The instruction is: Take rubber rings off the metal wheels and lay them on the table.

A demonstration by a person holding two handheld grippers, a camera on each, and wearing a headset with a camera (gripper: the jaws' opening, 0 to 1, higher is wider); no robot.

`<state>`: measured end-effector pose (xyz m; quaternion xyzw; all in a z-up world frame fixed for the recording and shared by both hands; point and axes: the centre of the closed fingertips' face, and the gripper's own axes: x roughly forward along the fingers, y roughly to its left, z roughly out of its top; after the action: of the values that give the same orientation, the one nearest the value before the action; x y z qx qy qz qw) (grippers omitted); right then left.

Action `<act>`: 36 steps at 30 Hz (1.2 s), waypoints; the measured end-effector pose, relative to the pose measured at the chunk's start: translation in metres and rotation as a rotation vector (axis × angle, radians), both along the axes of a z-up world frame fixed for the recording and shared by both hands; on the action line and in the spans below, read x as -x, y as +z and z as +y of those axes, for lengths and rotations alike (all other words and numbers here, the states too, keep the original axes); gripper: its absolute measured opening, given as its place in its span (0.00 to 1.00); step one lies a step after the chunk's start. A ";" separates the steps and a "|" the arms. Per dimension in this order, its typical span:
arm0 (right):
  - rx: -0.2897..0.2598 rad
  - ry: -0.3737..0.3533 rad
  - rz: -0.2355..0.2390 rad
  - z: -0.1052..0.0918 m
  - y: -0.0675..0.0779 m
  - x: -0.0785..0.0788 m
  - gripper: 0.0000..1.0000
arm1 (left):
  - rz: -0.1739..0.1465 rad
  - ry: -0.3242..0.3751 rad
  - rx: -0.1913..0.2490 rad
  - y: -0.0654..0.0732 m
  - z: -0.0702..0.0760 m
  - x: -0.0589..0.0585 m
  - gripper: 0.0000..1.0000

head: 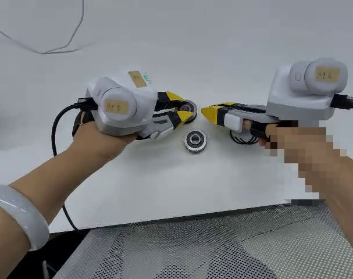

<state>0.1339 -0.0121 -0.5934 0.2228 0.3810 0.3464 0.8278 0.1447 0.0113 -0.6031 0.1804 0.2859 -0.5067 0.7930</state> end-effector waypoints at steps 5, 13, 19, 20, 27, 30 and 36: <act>-0.037 -0.001 0.011 0.008 -0.001 0.000 0.16 | -0.007 -0.009 -0.010 0.000 0.000 0.000 0.14; -0.080 -0.015 0.035 0.018 -0.004 -0.008 0.18 | -0.014 -0.013 -0.012 0.001 -0.001 0.001 0.13; -0.082 -0.016 0.049 0.020 -0.008 -0.010 0.22 | -0.013 -0.014 -0.012 0.002 -0.001 0.002 0.13; -0.090 -0.017 0.052 0.021 -0.008 -0.010 0.22 | -0.012 -0.013 -0.011 0.002 -0.001 0.002 0.13; -0.141 -0.051 0.101 0.022 -0.012 -0.010 0.25 | -0.012 -0.010 -0.006 0.002 -0.001 0.002 0.13; -0.166 -0.069 0.129 0.022 -0.013 -0.009 0.25 | -0.012 -0.011 -0.005 0.002 -0.001 0.002 0.13; -0.195 -0.097 0.161 0.022 -0.015 -0.009 0.24 | -0.012 -0.007 0.000 0.002 0.000 0.002 0.13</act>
<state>0.1428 0.0095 -0.6081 0.3474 0.3993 0.3223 0.7848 0.1431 0.0109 -0.6016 0.1845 0.2805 -0.5086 0.7929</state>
